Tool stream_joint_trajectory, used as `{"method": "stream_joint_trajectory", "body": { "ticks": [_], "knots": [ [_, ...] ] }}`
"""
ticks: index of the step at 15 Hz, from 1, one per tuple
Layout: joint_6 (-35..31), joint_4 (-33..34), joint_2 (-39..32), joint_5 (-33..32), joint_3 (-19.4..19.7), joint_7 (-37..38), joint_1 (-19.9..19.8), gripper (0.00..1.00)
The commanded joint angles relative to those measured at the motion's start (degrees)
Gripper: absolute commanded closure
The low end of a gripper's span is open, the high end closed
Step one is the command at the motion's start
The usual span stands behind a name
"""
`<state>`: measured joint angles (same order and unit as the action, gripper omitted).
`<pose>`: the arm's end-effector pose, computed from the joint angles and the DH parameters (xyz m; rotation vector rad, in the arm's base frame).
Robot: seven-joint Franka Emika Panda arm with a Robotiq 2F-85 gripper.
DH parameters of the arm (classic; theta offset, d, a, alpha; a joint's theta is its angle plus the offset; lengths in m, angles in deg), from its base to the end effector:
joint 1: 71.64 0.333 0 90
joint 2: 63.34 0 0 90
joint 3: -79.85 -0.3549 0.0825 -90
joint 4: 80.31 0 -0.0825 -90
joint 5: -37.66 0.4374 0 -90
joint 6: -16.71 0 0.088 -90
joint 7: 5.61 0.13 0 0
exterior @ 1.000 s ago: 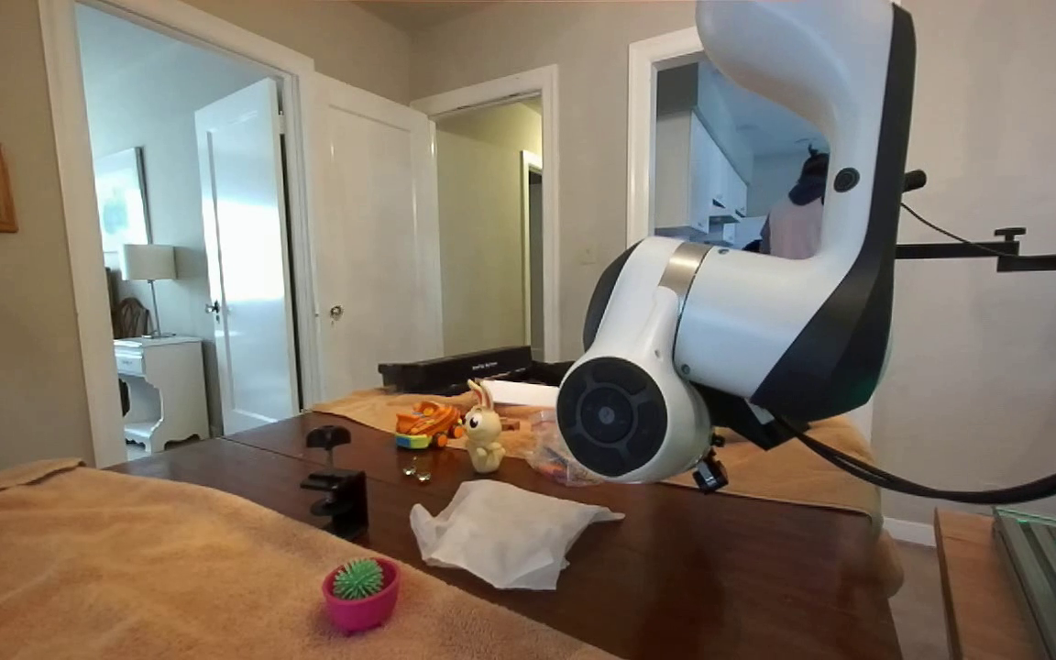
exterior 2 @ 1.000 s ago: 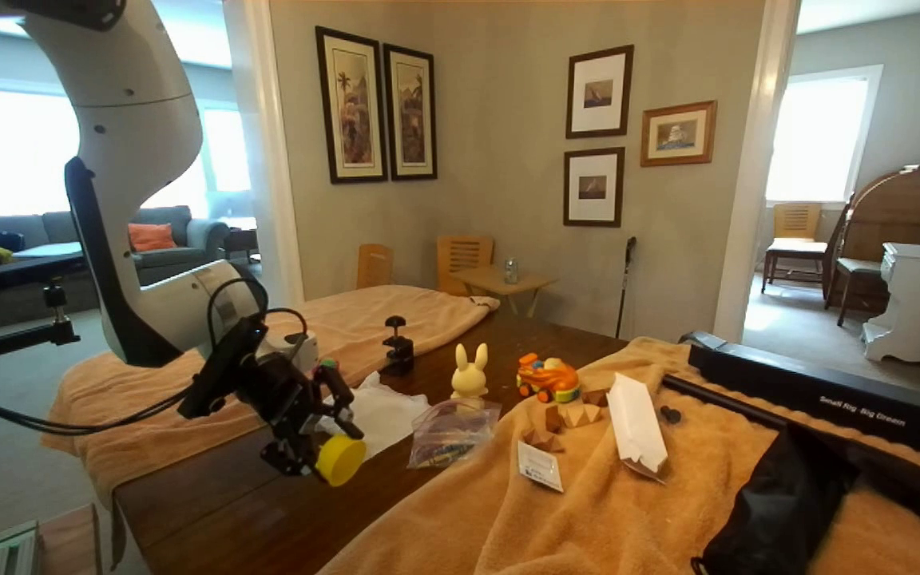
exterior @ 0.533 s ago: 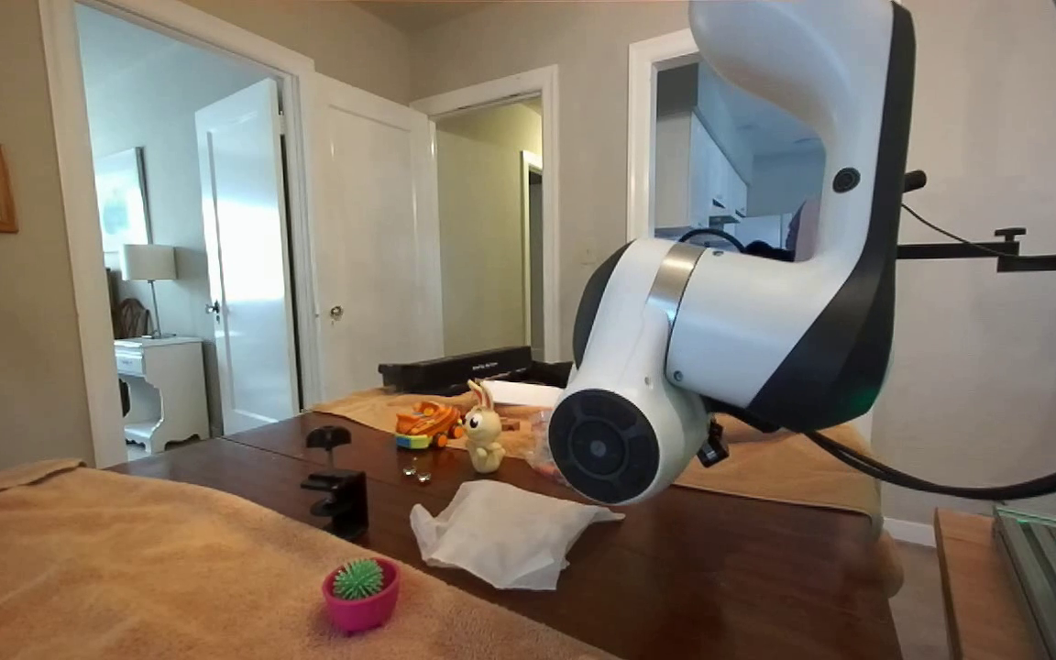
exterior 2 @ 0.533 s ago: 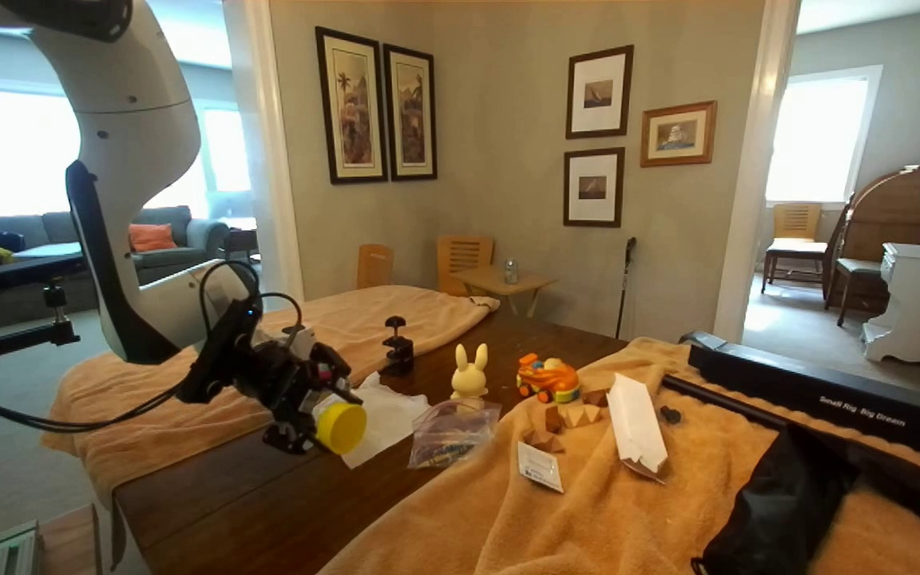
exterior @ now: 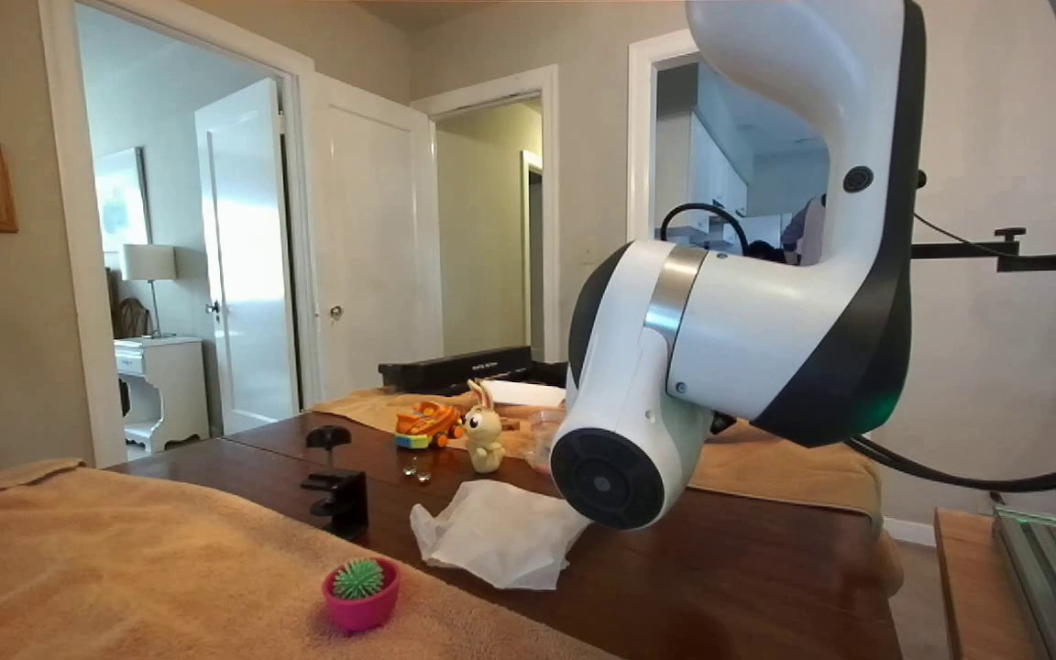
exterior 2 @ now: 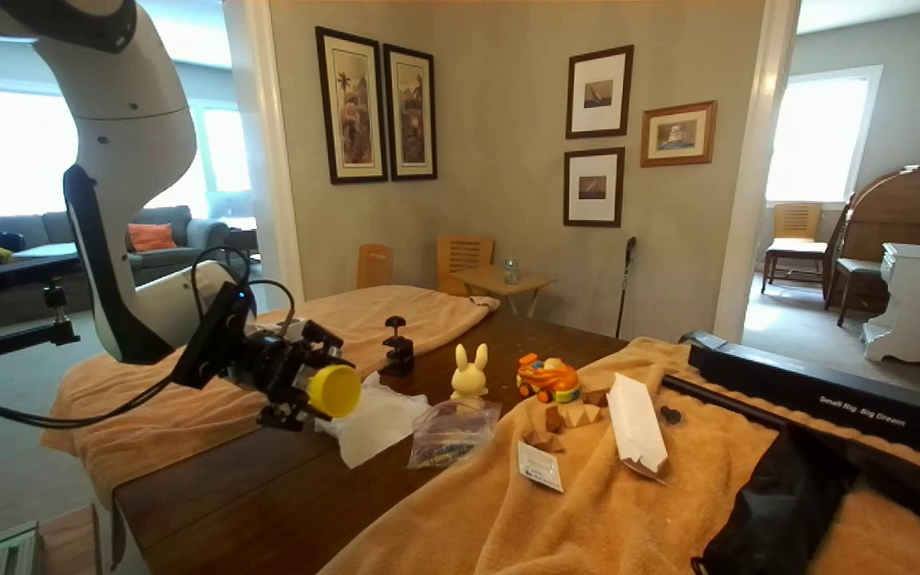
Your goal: Place the yellow bowl upright.
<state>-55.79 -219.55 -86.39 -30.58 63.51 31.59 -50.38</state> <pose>0.3859 0.1324 0.1672 1.3735 0.6242 -0.3842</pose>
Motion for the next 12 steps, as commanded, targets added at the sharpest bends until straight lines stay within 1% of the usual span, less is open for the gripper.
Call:
{"method": "stream_joint_trajectory", "body": {
  "ticks": [1, 2, 4, 6, 8, 12],
  "knots": [
    [0.01, 2.82, -3.17, 1.35, -0.19, -1.25, -1.53, 0.65],
    [-1.29, 3.21, -3.33, 2.51, -0.28, -1.13, -2.18, 0.65],
    [-6.48, 3.98, -3.03, 4.74, -0.77, -1.86, -3.93, 0.65],
    [-10.94, 4.55, -2.77, 6.06, -0.71, -2.05, -4.72, 0.65],
    [-13.96, 5.03, -2.61, 7.16, -0.43, -2.31, -4.98, 0.65],
    [-16.05, 5.59, -2.96, 8.45, 0.26, -2.30, -4.56, 0.65]
  ]
}}
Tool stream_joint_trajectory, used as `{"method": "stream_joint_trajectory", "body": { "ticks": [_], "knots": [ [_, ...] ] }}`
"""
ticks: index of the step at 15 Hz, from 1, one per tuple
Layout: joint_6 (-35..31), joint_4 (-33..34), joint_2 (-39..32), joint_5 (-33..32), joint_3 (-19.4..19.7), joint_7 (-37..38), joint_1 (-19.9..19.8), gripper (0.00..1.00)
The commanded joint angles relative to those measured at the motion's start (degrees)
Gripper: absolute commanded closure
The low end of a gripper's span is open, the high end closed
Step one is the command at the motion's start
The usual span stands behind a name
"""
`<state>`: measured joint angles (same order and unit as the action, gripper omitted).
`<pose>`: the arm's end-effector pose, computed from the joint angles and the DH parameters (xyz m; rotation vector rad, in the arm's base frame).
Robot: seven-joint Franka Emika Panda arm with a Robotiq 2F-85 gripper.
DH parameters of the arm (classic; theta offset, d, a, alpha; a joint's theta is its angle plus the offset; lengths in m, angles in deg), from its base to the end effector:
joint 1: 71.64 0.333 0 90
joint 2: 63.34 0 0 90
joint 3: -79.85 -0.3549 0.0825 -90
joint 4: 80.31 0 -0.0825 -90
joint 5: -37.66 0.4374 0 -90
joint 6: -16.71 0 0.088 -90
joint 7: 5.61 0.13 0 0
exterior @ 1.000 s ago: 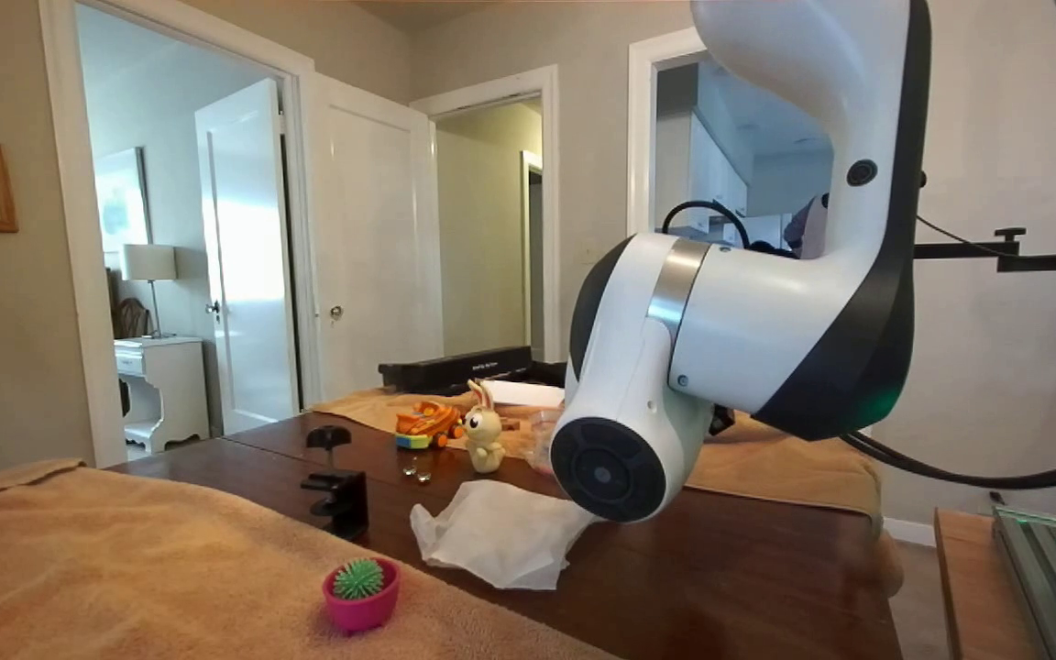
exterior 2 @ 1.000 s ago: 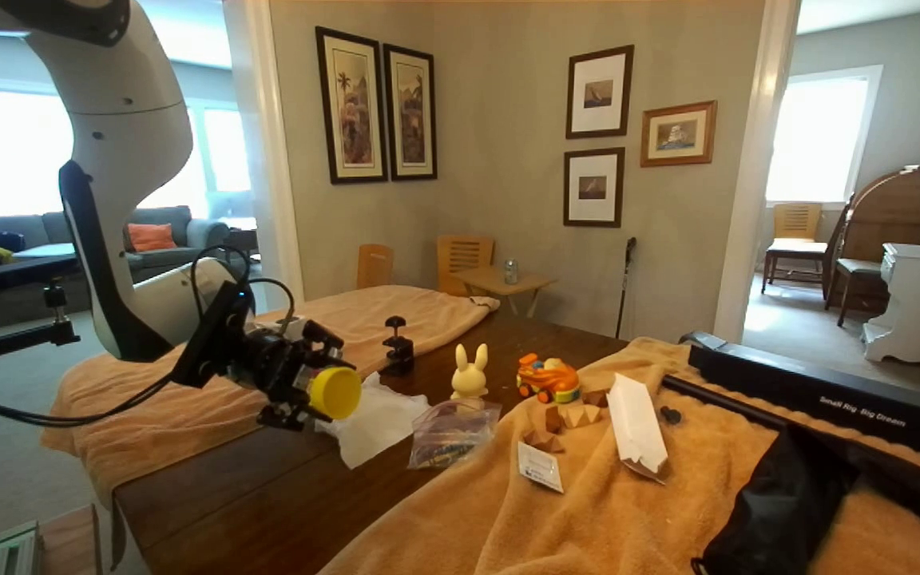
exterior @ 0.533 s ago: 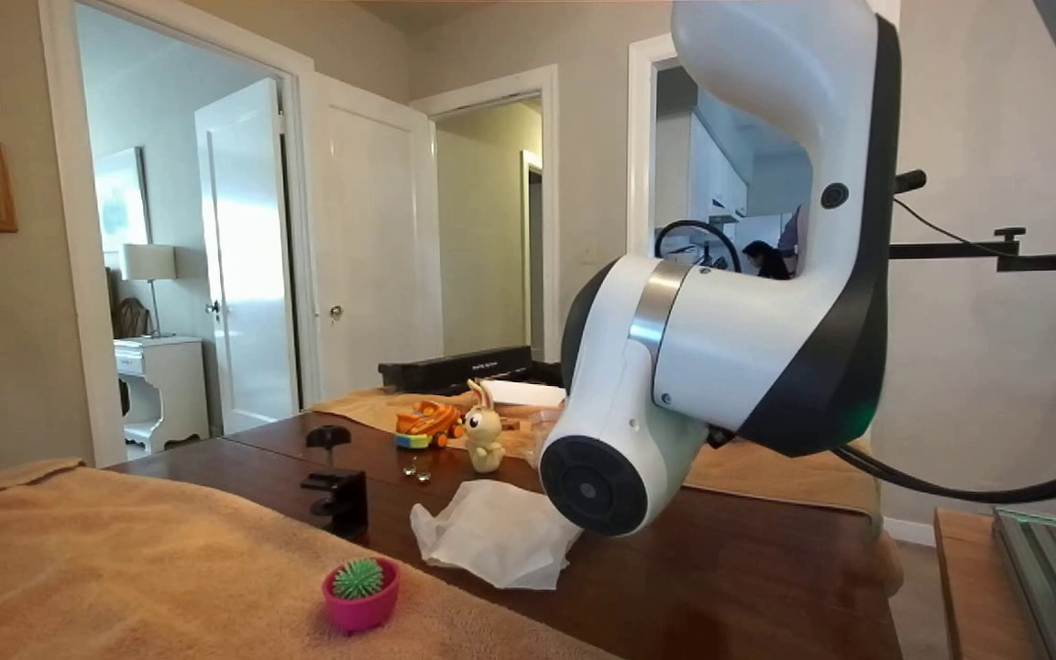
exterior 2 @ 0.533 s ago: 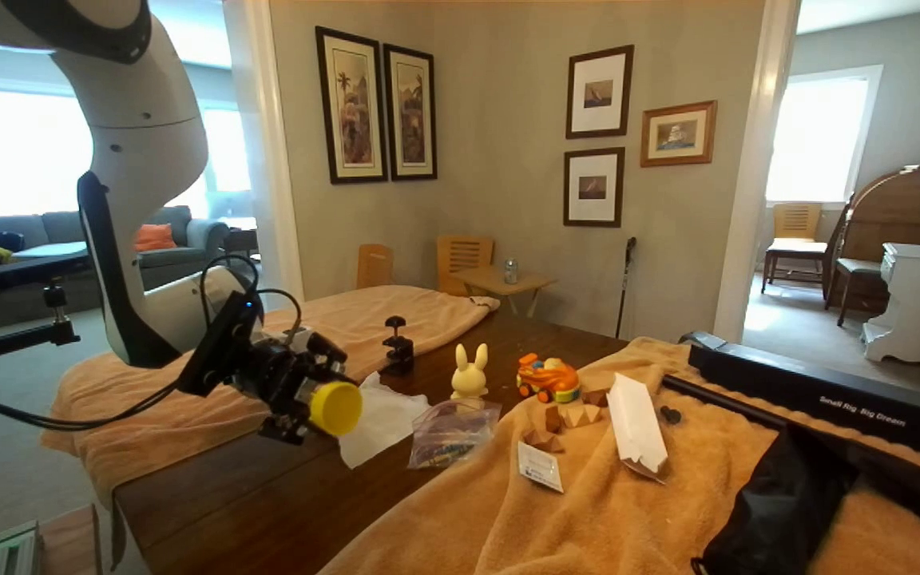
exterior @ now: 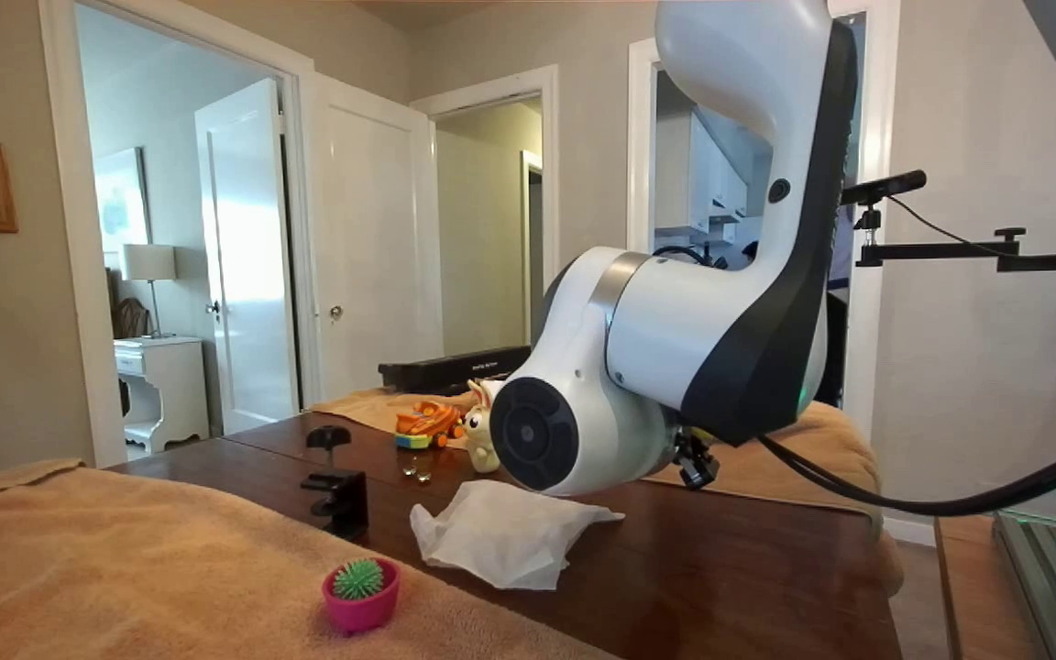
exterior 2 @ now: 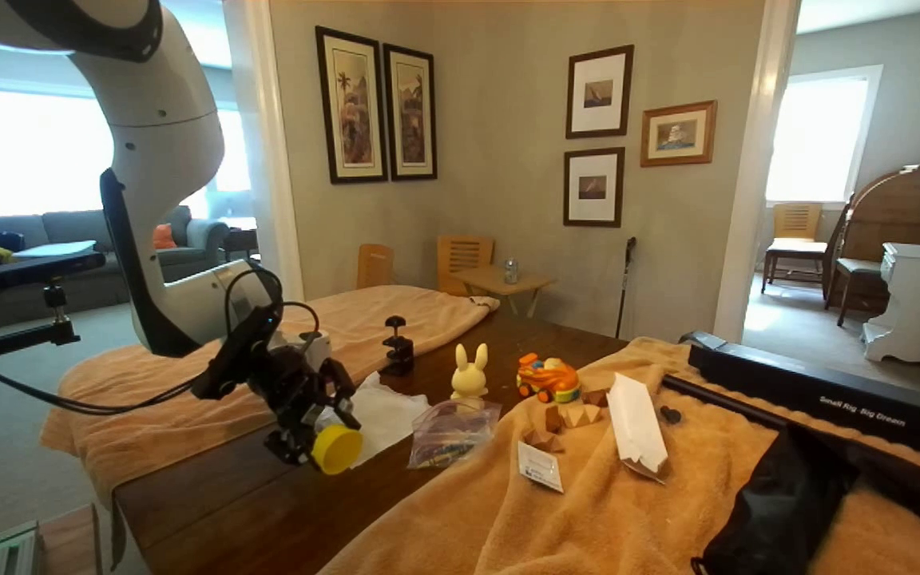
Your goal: Place the yellow bowl upright.
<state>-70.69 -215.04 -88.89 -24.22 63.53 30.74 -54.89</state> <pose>0.4106 0.1418 0.1290 1.7010 0.6574 -0.4357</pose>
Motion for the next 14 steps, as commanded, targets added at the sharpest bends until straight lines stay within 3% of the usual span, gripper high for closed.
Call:
{"method": "stream_joint_trajectory", "body": {
  "ticks": [1, 5, 10, 14],
  "knots": [
    [-1.50, 0.99, -0.55, 2.47, 0.32, -1.38, -0.04, 0.65],
    [-3.58, 0.64, -0.36, 4.81, 0.35, -2.13, -0.46, 0.65],
    [-13.47, -0.68, 0.50, 10.64, 0.59, -3.30, -1.76, 0.65],
    [-16.21, -0.72, 0.62, 12.75, 1.74, -3.38, -1.20, 0.65]
  ]
}}
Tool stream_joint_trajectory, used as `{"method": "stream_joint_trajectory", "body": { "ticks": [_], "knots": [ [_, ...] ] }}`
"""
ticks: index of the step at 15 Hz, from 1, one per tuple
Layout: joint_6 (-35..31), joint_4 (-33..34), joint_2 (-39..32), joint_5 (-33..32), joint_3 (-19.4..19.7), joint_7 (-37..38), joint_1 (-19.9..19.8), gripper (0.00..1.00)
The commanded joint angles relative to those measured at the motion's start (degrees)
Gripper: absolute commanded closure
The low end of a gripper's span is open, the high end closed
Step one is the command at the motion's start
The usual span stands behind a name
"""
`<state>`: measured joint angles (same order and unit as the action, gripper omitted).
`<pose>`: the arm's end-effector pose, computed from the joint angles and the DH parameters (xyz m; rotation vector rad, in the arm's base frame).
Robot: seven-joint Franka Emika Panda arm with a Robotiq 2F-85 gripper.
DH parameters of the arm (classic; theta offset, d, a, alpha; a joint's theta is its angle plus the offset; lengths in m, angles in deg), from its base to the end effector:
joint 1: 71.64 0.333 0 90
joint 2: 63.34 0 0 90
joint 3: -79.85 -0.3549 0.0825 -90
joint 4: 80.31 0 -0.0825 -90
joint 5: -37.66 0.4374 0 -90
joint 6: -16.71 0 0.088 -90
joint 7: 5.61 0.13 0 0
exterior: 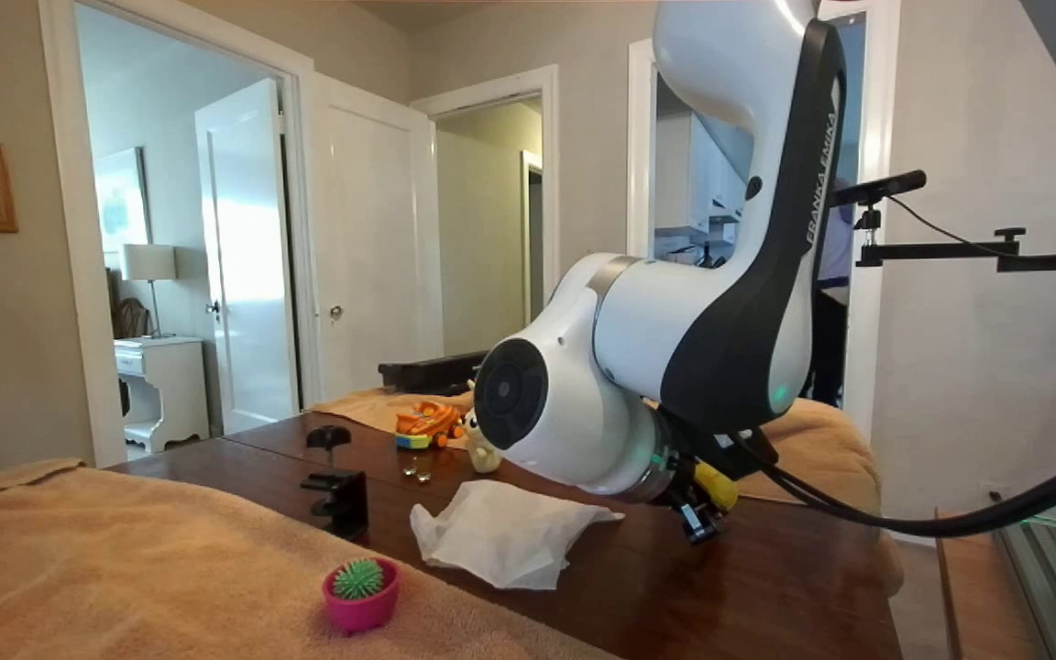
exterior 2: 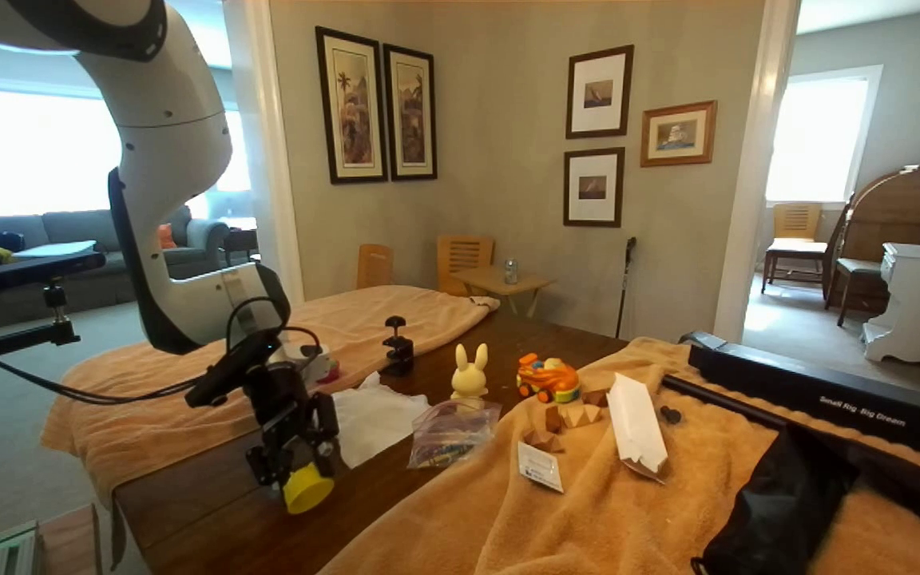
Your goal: Place the yellow bowl upright.
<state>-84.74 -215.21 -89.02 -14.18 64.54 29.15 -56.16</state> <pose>0.4024 0.1570 0.1013 2.0051 0.6649 -0.5036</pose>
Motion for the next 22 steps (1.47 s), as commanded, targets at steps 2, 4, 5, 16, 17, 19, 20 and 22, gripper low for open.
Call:
{"method": "stream_joint_trajectory", "body": {
  "ticks": [2, 4, 5, 16, 17, 19, 20, 22],
  "knots": [
    [-2.69, -0.37, 0.69, 3.32, 1.12, -1.98, 0.21, 0.65],
    [-2.93, -0.25, 0.66, 3.84, 1.41, -2.17, 0.38, 0.65],
    [-2.85, -0.19, 0.66, 4.00, 1.51, -2.23, 0.45, 0.65],
    [-1.14, 0.44, 0.51, 6.03, 1.97, -3.14, 0.93, 0.00],
    [-0.98, 0.45, 0.57, 6.09, 2.05, -3.30, 0.94, 0.00],
    [-0.97, 0.50, 0.53, 6.19, 2.22, -3.44, 0.97, 0.00],
    [-0.93, 0.49, 0.57, 6.20, 2.25, -3.34, 1.03, 0.00],
    [-1.03, 0.33, 1.18, 6.36, 2.07, -3.21, 1.23, 0.00]
  ]
}}
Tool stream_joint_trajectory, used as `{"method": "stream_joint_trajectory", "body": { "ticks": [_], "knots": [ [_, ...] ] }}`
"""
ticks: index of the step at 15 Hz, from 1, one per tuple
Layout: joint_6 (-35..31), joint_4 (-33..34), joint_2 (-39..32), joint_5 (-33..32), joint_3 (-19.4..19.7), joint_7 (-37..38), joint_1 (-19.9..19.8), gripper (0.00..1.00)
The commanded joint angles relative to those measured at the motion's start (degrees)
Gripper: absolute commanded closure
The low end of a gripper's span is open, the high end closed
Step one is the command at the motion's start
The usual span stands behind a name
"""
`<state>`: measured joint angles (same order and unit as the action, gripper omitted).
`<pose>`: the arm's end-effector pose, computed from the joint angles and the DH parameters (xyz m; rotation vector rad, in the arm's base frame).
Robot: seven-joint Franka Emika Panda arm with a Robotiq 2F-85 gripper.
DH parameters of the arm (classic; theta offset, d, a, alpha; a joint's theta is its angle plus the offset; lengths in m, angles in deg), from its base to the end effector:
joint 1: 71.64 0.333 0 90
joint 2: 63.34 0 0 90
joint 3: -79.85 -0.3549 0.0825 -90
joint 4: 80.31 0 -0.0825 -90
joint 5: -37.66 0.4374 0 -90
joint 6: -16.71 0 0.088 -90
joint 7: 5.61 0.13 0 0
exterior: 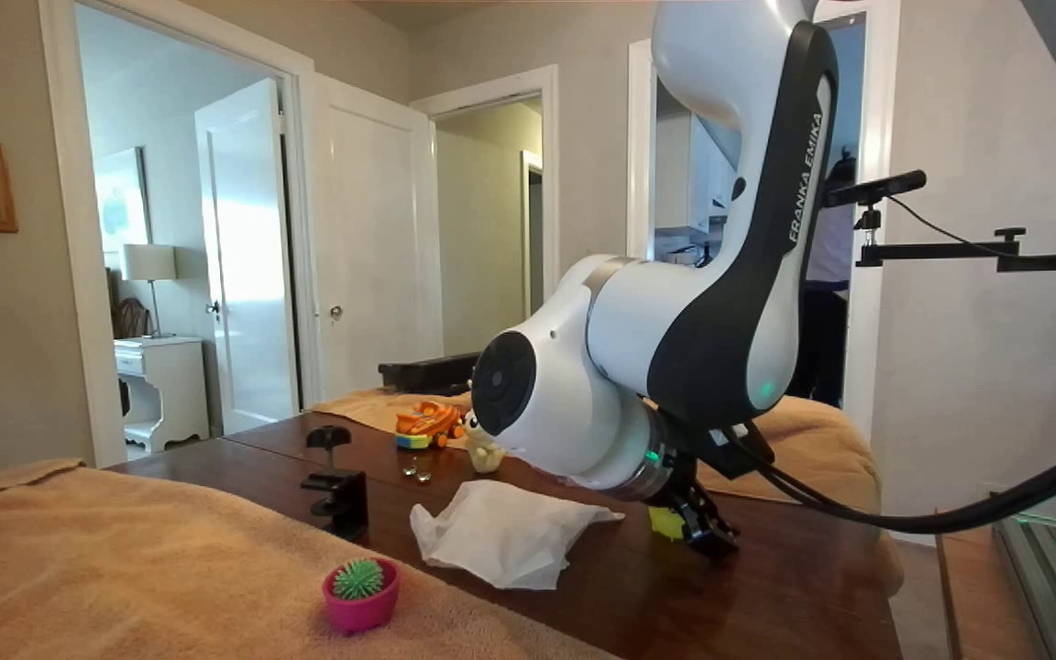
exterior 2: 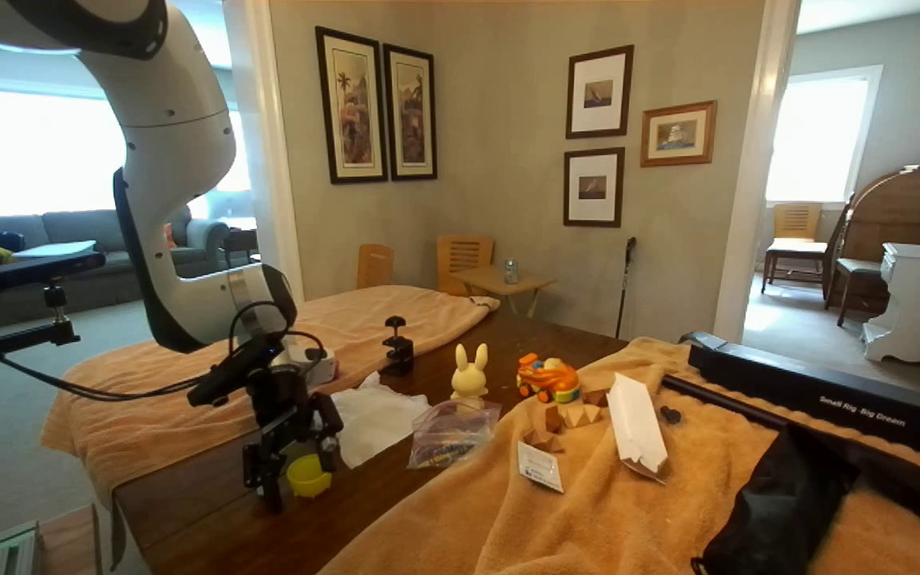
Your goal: Place the yellow bowl upright.
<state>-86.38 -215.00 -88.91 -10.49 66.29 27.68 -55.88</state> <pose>0.4036 0.1514 0.0990 2.0629 0.6288 -0.5576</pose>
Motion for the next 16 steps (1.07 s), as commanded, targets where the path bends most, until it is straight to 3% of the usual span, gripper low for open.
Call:
{"method": "stream_joint_trajectory", "body": {
  "ticks": [1, 3, 8, 10, 16],
  "knots": [
    [-0.41, -0.34, 2.27, 3.28, -0.40, -2.20, 0.96, 0.00],
    [-2.68, -1.72, 6.34, 5.99, -2.70, -3.56, 1.25, 0.00],
    [-5.90, -2.26, 19.42, 24.65, -8.59, -14.13, 2.56, 0.00],
    [-6.31, -2.25, 23.96, 28.16, -8.15, -13.22, 3.30, 0.00],
    [-13.12, -6.10, 35.94, 28.03, -4.32, -7.61, 0.86, 0.00]
  ]
}}
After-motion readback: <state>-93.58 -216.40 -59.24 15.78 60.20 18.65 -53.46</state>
